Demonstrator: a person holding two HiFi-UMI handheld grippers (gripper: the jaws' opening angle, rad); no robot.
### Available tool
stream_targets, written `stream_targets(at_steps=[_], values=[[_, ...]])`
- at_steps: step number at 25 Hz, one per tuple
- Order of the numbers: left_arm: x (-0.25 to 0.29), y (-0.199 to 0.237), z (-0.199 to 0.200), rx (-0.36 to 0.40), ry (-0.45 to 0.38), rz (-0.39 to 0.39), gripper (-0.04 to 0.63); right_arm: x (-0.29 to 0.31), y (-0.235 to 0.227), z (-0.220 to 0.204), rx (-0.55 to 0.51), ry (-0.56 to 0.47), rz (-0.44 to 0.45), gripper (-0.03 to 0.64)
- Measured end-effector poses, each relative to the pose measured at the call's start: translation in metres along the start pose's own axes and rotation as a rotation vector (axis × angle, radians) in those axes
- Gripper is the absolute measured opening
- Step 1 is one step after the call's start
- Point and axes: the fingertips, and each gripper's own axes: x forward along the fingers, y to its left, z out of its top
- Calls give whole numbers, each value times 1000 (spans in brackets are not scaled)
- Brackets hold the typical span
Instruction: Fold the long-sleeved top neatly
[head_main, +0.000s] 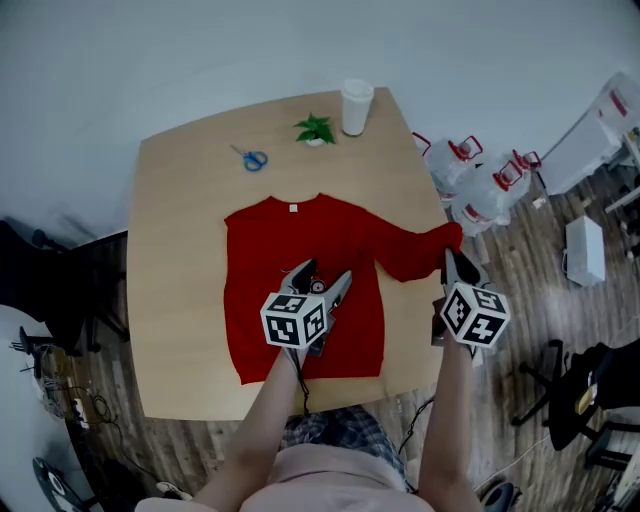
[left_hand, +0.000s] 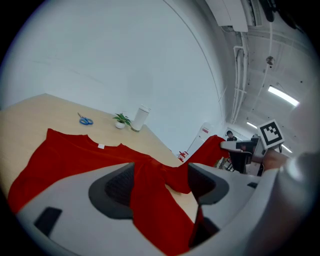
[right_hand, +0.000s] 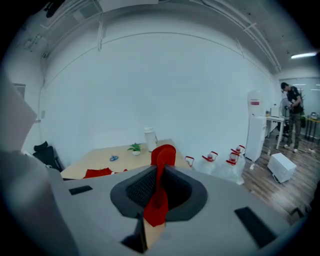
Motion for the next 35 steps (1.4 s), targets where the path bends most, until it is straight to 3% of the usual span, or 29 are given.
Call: stream_targets(at_steps=[9,18,23,30,35], values=[[-50,89,29,-45,-76,147,321,77,170,17,-113,28,297,46],[-103,165,22,-116,-101,271,321,126,325,-34,-233,143,552,46],[-132,200,10,-154,-109,333,321,145,379,-82,-276,231,623,48],[-158,219,1,-177,-120,368,321,162,403,-119,-263,282,616,61],[-164,222,0,-177,-123,367,321,159,410,-103,-133,226,669,286]])
